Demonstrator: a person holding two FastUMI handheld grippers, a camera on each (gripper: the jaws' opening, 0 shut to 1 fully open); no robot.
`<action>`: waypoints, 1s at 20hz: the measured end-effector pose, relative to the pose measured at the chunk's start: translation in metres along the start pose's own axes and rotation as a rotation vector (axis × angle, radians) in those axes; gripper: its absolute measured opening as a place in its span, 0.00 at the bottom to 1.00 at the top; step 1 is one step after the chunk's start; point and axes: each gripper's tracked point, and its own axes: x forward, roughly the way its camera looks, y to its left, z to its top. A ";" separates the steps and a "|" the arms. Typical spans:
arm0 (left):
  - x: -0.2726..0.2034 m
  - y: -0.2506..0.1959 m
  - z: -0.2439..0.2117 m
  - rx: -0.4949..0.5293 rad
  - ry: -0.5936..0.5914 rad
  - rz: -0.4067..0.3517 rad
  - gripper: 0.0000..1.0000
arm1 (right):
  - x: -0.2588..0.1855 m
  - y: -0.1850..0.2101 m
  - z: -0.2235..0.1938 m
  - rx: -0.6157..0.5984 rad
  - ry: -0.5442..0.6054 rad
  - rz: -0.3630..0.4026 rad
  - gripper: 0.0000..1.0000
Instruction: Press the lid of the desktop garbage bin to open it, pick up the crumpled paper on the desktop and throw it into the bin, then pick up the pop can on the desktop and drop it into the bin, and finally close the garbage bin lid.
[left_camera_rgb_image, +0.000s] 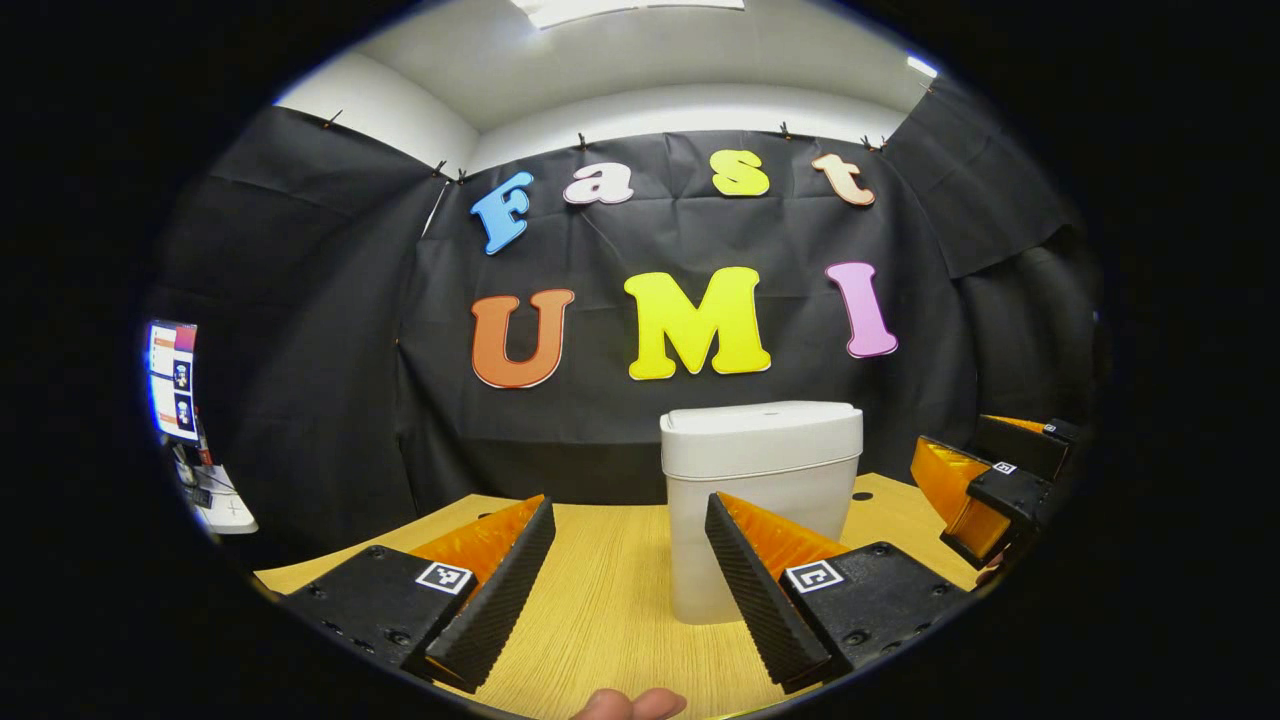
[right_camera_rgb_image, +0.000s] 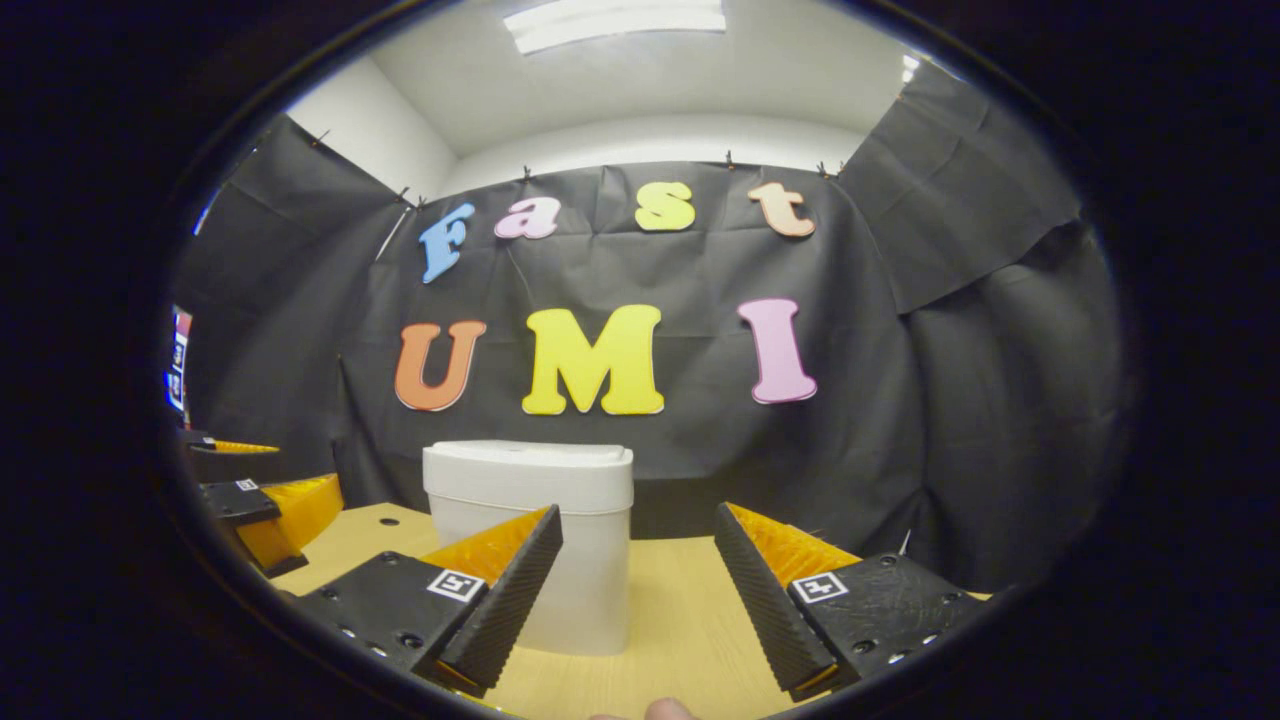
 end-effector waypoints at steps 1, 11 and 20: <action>0.000 0.000 0.000 0.002 -0.001 0.000 0.97 | -0.001 0.000 0.000 0.001 0.002 0.001 0.95; -0.001 -0.003 0.004 0.008 -0.008 -0.001 0.97 | -0.002 -0.002 -0.001 0.011 0.009 0.001 0.95; -0.002 0.000 0.003 -0.005 -0.005 -0.001 0.97 | -0.003 0.001 -0.002 0.008 0.013 0.003 0.95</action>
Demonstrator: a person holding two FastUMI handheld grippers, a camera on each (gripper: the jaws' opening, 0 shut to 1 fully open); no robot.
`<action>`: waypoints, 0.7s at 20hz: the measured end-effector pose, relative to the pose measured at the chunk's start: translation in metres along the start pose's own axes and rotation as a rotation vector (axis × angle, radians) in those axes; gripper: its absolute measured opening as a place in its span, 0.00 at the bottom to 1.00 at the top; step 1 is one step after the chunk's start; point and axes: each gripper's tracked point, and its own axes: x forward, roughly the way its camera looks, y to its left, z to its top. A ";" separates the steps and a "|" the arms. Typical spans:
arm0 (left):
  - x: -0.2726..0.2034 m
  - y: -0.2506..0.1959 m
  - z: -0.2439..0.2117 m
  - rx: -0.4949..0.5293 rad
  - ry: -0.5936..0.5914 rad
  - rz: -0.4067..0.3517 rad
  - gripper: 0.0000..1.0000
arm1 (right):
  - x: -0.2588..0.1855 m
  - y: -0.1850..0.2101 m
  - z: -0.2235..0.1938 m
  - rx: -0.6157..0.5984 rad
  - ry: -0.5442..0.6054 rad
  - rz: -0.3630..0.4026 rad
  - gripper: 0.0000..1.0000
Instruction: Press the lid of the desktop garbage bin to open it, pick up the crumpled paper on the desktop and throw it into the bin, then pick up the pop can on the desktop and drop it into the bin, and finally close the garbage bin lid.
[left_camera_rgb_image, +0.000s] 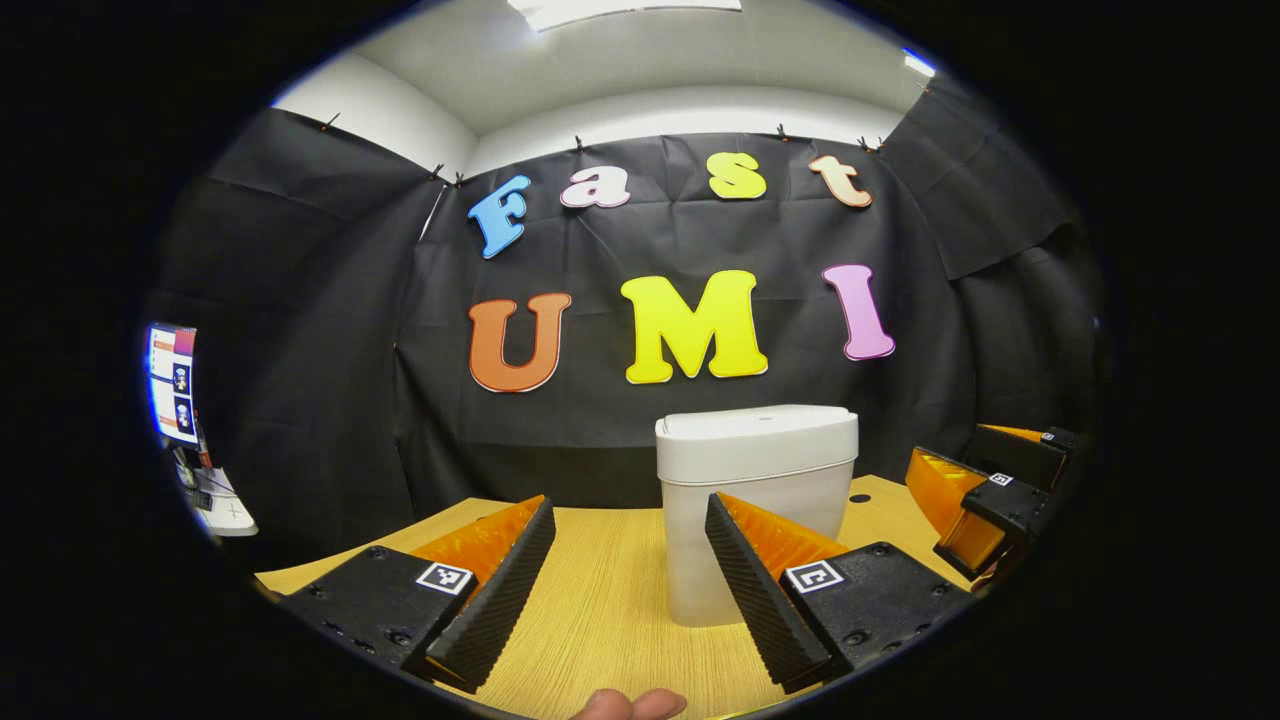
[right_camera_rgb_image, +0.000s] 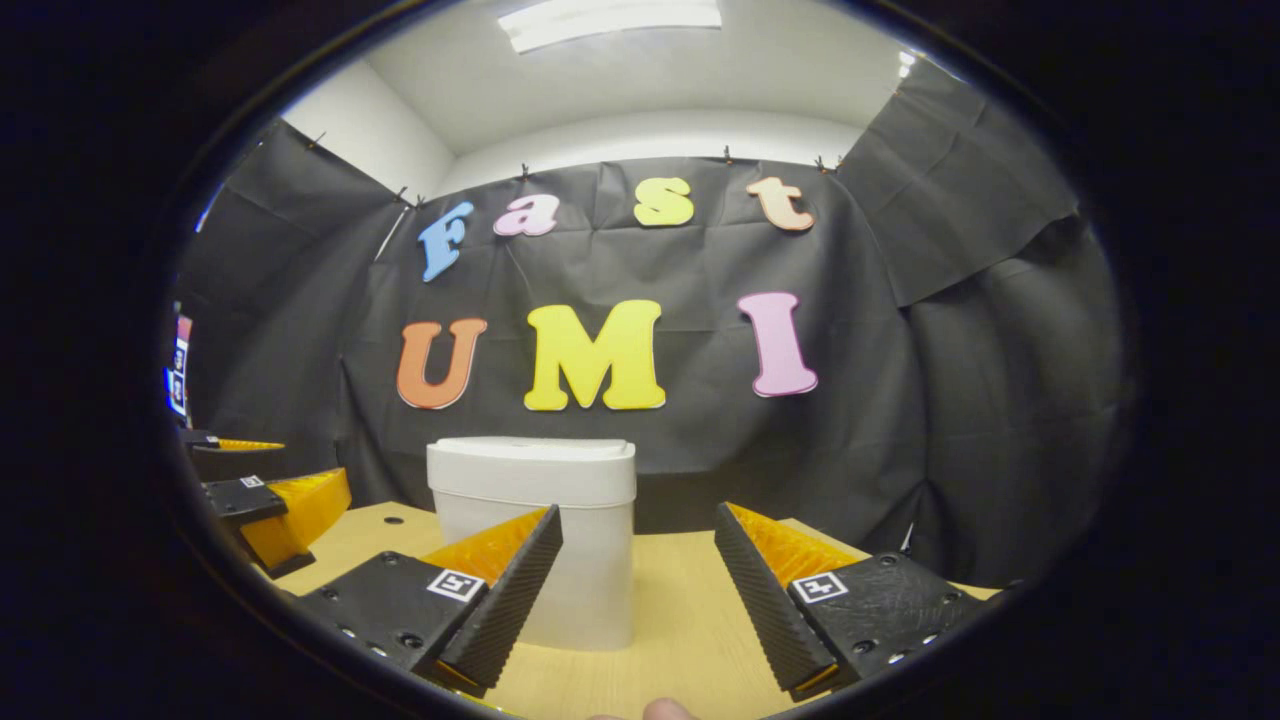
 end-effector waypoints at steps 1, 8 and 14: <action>0.001 0.000 0.000 -0.001 0.000 0.000 0.97 | 0.000 0.000 0.000 0.002 0.000 0.001 0.95; 0.000 0.002 -0.002 -0.010 0.000 0.002 0.97 | -0.001 0.002 -0.002 0.001 0.005 0.000 0.98; -0.002 0.003 -0.001 -0.011 0.000 0.002 0.97 | -0.003 0.004 0.000 -0.004 -0.001 0.005 0.95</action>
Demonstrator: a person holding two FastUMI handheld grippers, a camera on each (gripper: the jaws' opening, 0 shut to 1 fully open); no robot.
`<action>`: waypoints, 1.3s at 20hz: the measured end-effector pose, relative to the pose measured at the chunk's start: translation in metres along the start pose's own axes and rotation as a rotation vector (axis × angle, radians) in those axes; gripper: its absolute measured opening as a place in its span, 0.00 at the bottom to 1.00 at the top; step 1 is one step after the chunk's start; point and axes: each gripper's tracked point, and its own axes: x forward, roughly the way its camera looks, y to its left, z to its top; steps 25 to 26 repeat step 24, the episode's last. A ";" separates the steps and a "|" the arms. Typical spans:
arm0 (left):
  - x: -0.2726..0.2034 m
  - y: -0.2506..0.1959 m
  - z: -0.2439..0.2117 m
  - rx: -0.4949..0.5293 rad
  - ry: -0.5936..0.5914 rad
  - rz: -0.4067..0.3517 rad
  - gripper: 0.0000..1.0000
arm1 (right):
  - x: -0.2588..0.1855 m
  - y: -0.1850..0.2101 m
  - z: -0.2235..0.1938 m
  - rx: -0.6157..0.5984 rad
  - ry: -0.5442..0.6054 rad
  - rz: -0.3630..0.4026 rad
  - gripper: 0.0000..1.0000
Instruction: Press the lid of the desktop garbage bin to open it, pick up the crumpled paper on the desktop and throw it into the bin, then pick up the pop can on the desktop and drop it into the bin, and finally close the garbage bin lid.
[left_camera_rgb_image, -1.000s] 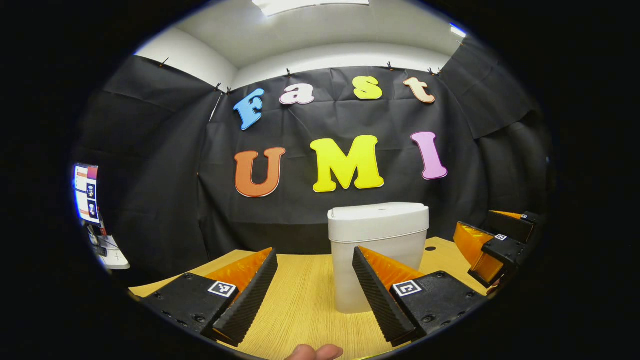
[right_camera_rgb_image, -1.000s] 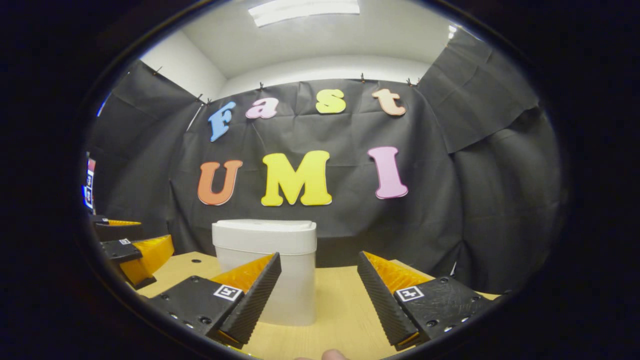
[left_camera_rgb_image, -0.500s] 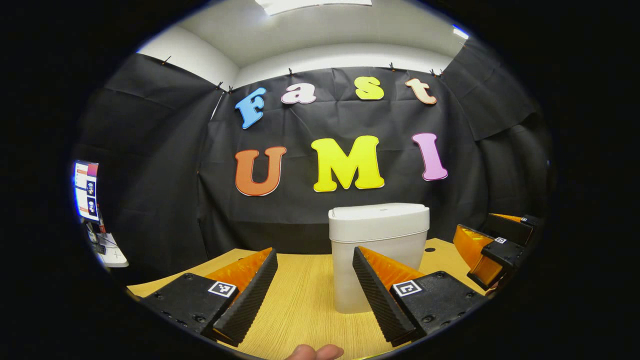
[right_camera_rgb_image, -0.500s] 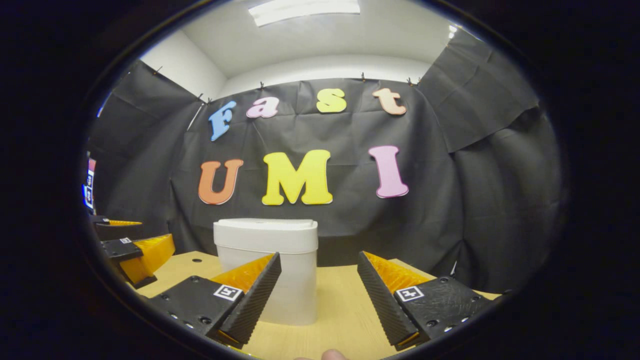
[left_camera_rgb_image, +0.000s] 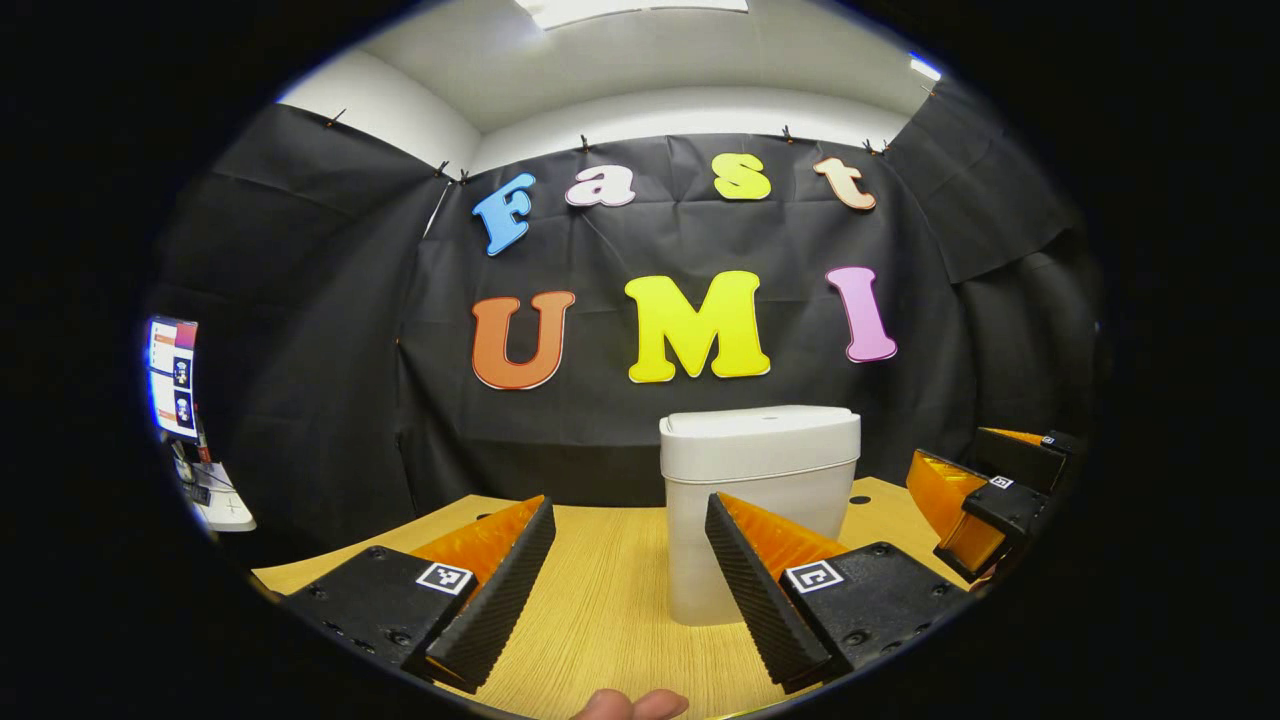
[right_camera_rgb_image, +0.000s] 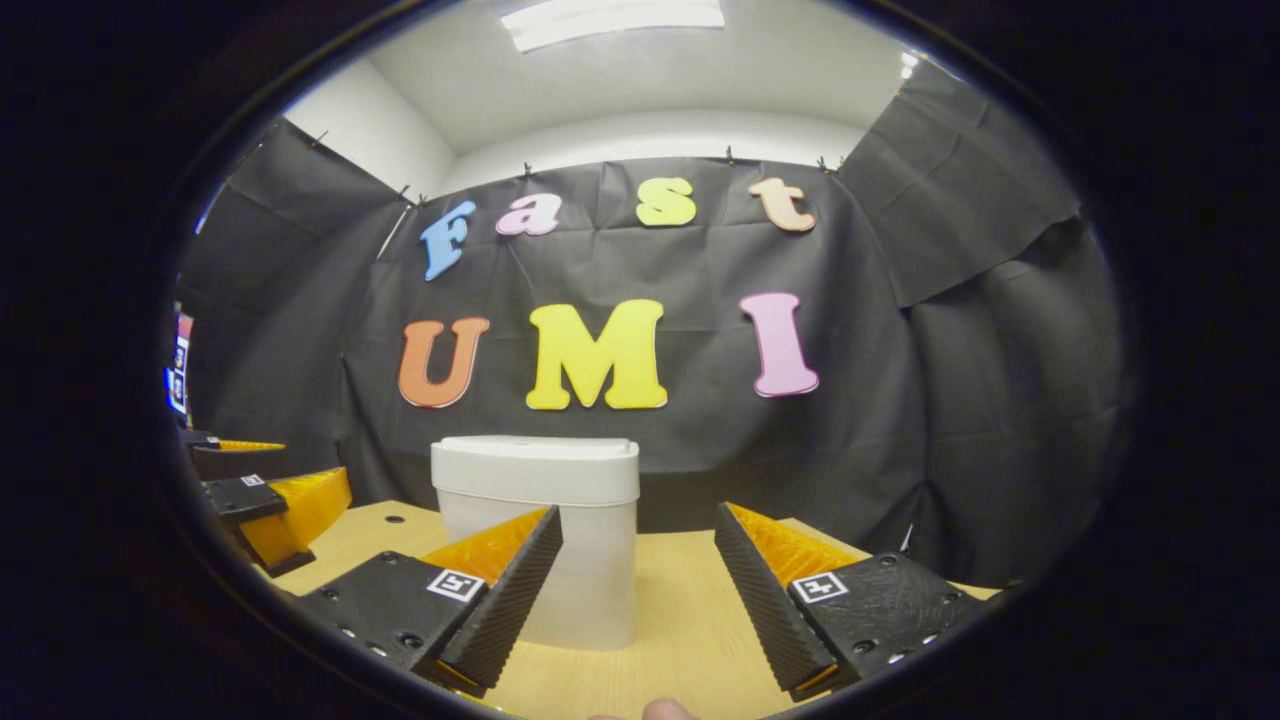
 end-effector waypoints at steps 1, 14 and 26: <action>0.001 0.000 0.000 0.001 -0.001 0.000 0.97 | -0.001 0.000 0.001 -0.001 -0.002 0.000 0.95; -0.002 0.002 0.003 -0.010 -0.002 0.008 0.97 | -0.006 0.003 0.008 -0.027 -0.041 -0.002 0.98; -0.004 0.007 0.003 -0.011 -0.004 0.005 0.97 | -0.005 0.009 0.002 -0.008 -0.013 0.012 0.95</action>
